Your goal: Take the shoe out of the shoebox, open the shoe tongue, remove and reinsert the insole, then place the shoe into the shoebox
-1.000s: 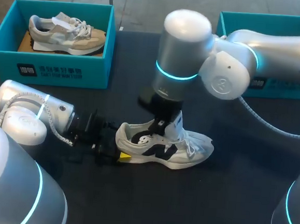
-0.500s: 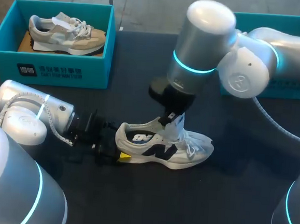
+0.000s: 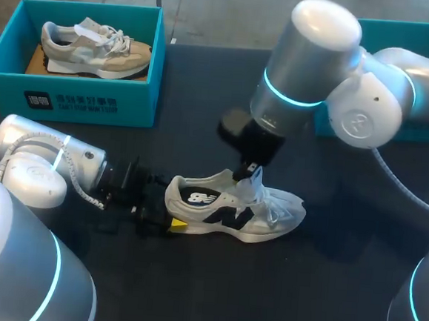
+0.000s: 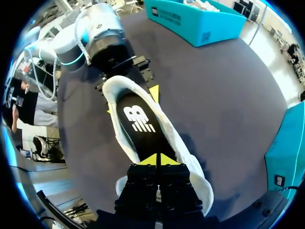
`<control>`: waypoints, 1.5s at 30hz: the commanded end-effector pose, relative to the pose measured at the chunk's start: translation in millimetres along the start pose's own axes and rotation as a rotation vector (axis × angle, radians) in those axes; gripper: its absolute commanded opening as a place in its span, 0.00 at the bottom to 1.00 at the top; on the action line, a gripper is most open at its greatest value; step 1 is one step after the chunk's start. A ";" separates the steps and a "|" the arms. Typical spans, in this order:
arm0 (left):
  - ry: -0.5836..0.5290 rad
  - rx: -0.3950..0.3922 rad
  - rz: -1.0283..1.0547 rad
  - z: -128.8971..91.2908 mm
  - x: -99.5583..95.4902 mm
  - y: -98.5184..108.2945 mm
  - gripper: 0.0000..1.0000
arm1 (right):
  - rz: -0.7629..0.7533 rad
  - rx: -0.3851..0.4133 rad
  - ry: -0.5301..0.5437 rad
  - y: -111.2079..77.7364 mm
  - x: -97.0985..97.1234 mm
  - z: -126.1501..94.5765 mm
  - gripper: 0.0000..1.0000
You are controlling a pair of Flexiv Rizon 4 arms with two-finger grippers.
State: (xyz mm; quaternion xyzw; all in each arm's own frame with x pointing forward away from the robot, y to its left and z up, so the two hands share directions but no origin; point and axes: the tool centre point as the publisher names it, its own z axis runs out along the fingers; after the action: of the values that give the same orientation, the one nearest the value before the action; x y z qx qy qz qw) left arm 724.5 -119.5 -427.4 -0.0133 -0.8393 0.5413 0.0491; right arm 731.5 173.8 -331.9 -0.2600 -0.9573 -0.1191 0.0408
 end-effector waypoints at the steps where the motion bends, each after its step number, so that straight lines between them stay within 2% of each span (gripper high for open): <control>1: 0.001 -0.003 0.000 1.6 1.1 4.0 0.00 | -0.014 0.010 0.004 13.5 4.4 10.9 0.00; 15: 0.001 -0.003 0.000 1.6 1.1 4.0 0.00 | -0.099 0.019 -0.027 33.1 22.3 34.4 0.00; 21: 0.001 -0.003 0.000 1.6 1.1 4.0 0.00 | -0.104 0.020 -0.034 35.8 20.3 42.4 0.00; 22: 0.001 -0.003 0.000 1.6 1.1 4.0 0.00 | -0.101 0.021 -0.036 35.3 19.0 42.6 0.10; 24: 0.001 -0.003 0.000 1.6 1.1 4.0 0.00 | -0.094 0.022 -0.039 33.2 15.0 42.0 0.22; 30: 0.001 -0.003 0.000 1.6 1.1 4.0 0.00 | -0.096 0.032 -0.039 30.5 11.1 44.9 0.25; 33: 0.001 -0.003 0.000 1.6 1.1 4.0 0.00 | -0.103 0.036 -0.041 31.6 9.1 49.1 0.31; 37: 0.001 -0.003 0.000 1.6 1.1 4.0 0.00 | -0.111 0.038 -0.038 31.6 7.2 51.2 0.31; 45: 0.001 -0.003 0.000 1.6 1.1 4.0 0.00 | -0.122 0.053 -0.013 26.8 8.6 62.5 0.45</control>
State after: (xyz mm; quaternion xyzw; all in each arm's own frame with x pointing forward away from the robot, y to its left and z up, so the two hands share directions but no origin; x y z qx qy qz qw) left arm 724.4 -119.6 -427.3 -0.0134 -0.8393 0.5413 0.0492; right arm 735.2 213.3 -377.1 -0.2011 -0.9746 -0.0933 0.0316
